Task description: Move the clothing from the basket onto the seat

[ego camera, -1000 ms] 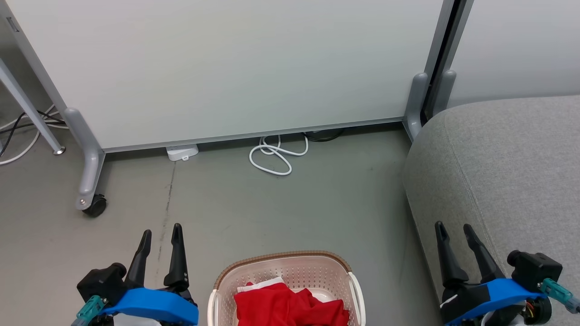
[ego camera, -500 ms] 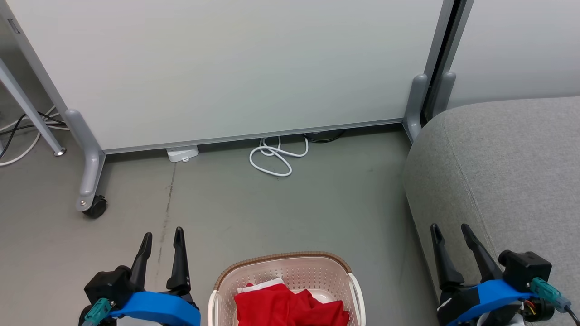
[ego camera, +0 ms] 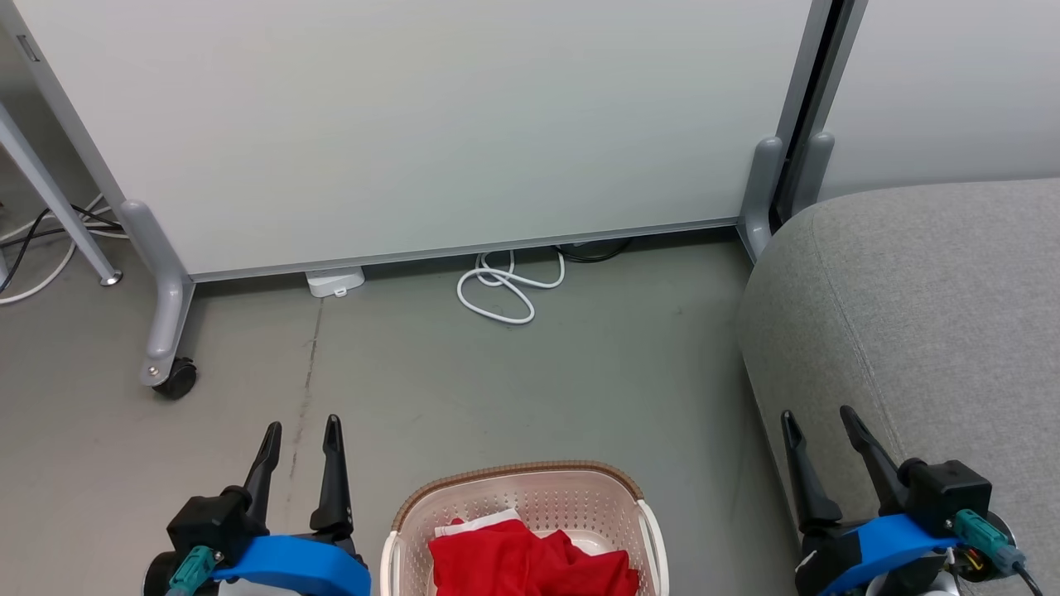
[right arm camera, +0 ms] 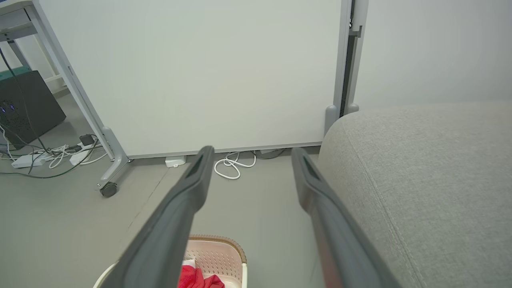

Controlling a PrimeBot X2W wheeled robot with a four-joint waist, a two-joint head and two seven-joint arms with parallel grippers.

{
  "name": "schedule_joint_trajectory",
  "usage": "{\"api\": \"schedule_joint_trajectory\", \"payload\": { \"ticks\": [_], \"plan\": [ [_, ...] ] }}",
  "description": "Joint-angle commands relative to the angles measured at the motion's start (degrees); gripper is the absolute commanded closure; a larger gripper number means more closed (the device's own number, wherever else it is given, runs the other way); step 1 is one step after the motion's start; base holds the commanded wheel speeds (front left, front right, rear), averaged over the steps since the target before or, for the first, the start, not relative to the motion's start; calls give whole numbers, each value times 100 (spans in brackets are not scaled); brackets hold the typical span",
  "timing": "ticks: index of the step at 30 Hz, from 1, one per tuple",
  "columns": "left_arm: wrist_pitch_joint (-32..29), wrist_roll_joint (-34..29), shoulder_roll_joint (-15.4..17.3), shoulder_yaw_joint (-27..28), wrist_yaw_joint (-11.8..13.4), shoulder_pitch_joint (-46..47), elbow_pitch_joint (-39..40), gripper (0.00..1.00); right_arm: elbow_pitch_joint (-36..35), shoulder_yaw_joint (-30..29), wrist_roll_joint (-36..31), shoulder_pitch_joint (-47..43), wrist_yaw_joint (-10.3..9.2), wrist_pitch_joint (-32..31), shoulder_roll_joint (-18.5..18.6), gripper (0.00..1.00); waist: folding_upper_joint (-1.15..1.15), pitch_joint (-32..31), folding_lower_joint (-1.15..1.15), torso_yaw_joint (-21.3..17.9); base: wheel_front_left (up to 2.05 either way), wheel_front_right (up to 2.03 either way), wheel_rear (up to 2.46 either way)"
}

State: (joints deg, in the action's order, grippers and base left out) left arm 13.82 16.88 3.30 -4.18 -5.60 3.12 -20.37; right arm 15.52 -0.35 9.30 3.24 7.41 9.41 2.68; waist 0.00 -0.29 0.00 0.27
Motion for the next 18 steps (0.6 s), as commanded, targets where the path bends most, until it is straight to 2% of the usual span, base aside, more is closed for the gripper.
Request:
{"api": "schedule_joint_trajectory", "payload": {
  "ticks": [1,10,18],
  "plan": [
    [59,-118,13,7,-6,47,-1,0,-9,15,-137,30,13,46,33,0,0,-4,0,0,0,0,0],
    [150,-440,8,-2,-15,3,-19,0,24,55,-489,26,14,144,36,0,0,2,0,-4,0,0,0],
    [147,-415,-4,34,-29,-15,-14,0,26,72,-442,21,14,140,35,0,0,21,0,-18,0,0,0]
  ]
}}
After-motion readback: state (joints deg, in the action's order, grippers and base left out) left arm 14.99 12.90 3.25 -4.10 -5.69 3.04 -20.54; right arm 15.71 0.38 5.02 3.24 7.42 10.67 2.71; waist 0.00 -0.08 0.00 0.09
